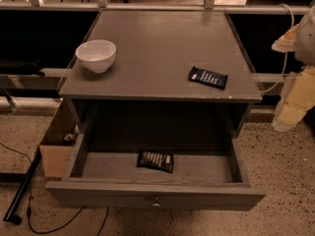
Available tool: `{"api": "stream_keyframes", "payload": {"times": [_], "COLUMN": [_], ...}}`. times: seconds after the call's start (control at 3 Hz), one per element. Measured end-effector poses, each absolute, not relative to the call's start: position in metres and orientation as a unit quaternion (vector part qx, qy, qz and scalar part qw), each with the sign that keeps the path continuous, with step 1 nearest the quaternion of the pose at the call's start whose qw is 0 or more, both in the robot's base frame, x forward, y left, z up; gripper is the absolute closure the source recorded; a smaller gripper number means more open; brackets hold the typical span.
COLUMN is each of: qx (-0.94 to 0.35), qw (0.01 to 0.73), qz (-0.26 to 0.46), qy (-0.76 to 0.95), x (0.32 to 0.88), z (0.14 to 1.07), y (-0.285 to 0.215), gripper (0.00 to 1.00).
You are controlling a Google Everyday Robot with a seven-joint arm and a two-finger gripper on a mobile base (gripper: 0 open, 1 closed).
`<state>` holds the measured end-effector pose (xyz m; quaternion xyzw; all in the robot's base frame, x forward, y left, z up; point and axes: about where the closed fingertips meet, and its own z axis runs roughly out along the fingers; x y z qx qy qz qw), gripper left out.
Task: Pick rxbar chocolate from top drawer and place on counter
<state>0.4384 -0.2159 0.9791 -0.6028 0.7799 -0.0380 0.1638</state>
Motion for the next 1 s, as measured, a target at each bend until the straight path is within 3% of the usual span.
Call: {"api": "stream_keyframes", "payload": {"times": [0.67,1.0], "qx": [-0.601,-0.581], "qw": [0.179,0.23], "qz": [-0.018,0.034], "qy": [0.779,0.78], "x": [0.433,0.422], "z": [0.97,0.946], "y": [-0.211,-0.208], "gripper": [0.0,0.0]}}
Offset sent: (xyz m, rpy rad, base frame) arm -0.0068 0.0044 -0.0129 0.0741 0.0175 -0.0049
